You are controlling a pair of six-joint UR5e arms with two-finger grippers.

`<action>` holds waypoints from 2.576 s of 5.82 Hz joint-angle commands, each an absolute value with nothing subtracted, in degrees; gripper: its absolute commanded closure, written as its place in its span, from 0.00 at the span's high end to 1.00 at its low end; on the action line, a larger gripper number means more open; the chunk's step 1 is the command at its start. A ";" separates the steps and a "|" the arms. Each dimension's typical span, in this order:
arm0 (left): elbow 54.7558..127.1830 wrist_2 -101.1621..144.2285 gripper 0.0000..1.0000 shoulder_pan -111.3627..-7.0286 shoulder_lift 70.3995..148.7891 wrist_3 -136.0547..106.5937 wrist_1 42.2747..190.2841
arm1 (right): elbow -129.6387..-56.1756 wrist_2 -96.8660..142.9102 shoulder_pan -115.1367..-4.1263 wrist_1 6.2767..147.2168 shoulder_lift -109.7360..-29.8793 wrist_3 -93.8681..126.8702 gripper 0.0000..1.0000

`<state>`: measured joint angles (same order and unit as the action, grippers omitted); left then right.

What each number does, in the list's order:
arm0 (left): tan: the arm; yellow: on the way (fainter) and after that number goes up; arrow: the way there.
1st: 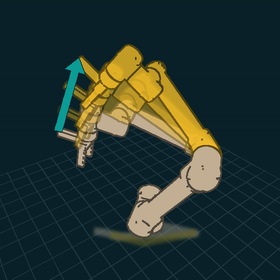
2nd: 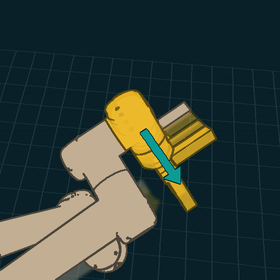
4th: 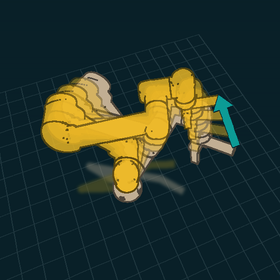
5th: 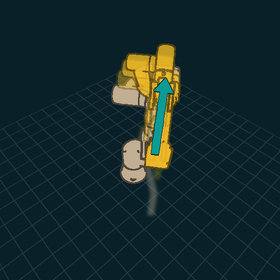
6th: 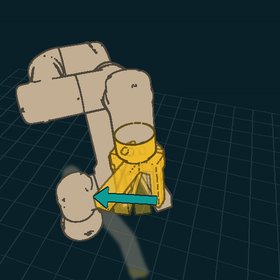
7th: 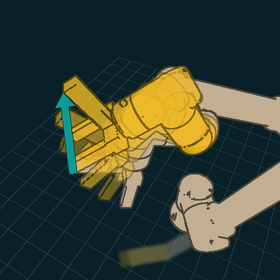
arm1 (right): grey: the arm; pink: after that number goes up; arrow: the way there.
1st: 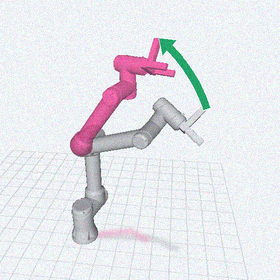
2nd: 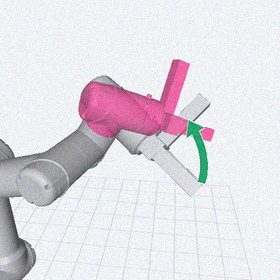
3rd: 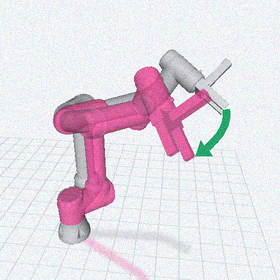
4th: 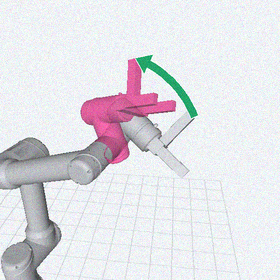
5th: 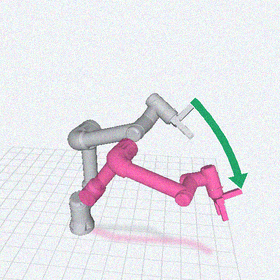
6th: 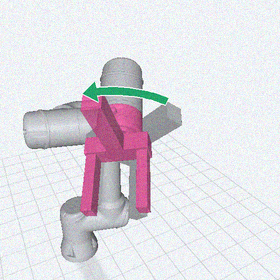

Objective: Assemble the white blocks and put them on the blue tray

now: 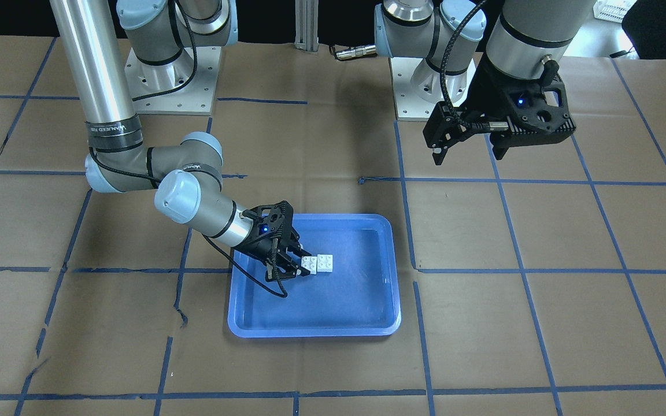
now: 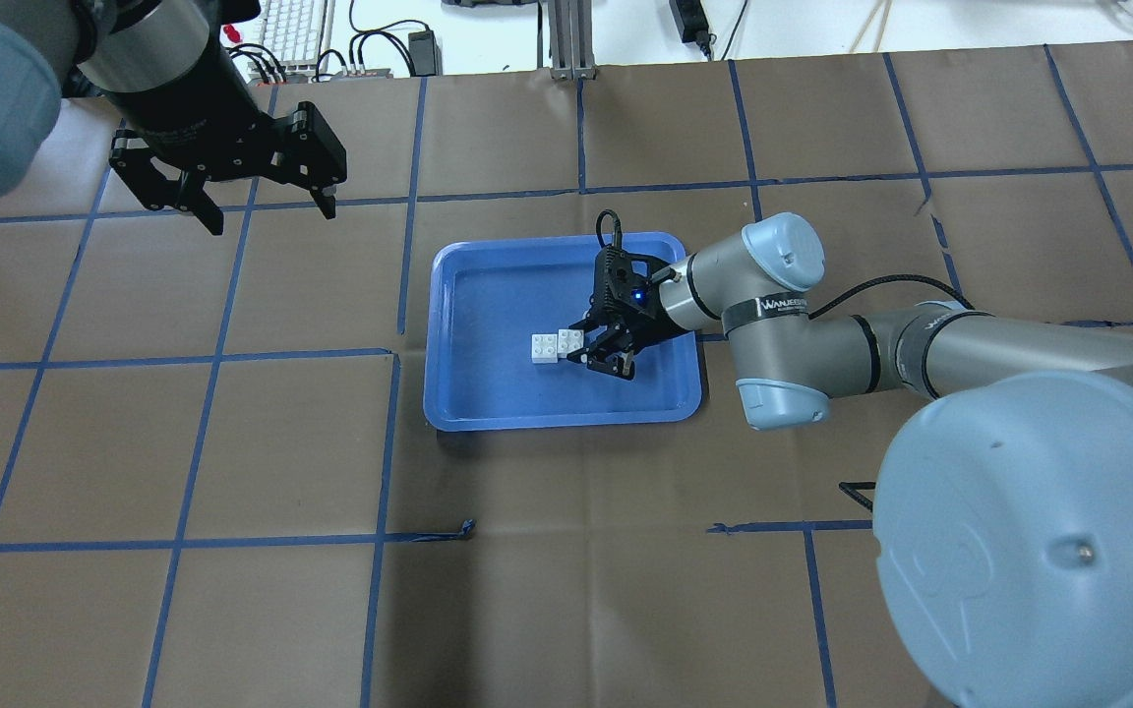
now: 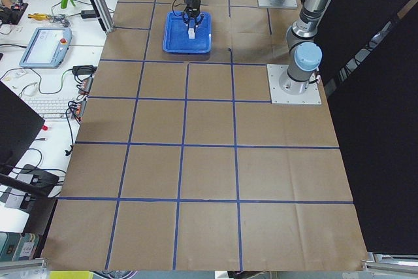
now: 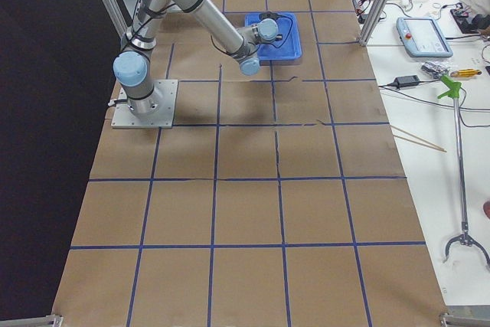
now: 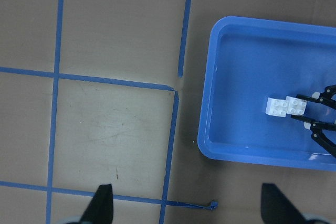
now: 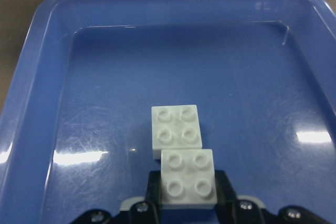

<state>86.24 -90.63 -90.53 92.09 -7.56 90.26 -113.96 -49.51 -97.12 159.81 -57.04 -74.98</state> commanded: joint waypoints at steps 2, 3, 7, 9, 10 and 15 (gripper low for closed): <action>86.22 -90.62 0.99 -90.44 92.02 -7.47 90.26 | -114.26 -49.40 -97.12 159.79 -57.04 -75.06 0.25; 86.22 -90.53 0.99 -90.44 92.11 -7.47 90.26 | -114.17 -49.39 -97.12 159.87 -57.04 -74.97 0.26; 86.22 -90.70 0.99 -90.53 92.11 -7.56 90.26 | -114.17 -49.31 -97.12 159.96 -57.04 -74.97 0.31; 86.22 -90.79 0.99 -90.53 92.11 -7.56 90.26 | -114.17 -49.31 -97.12 159.87 -56.95 -74.88 0.37; 86.22 -90.79 0.99 -90.53 92.11 -7.56 90.26 | -114.17 -49.31 -97.12 159.87 -57.04 -74.88 0.38; 86.22 -90.88 0.99 -90.53 92.02 -7.65 90.09 | -114.17 -49.22 -97.12 159.96 -57.04 -74.88 0.51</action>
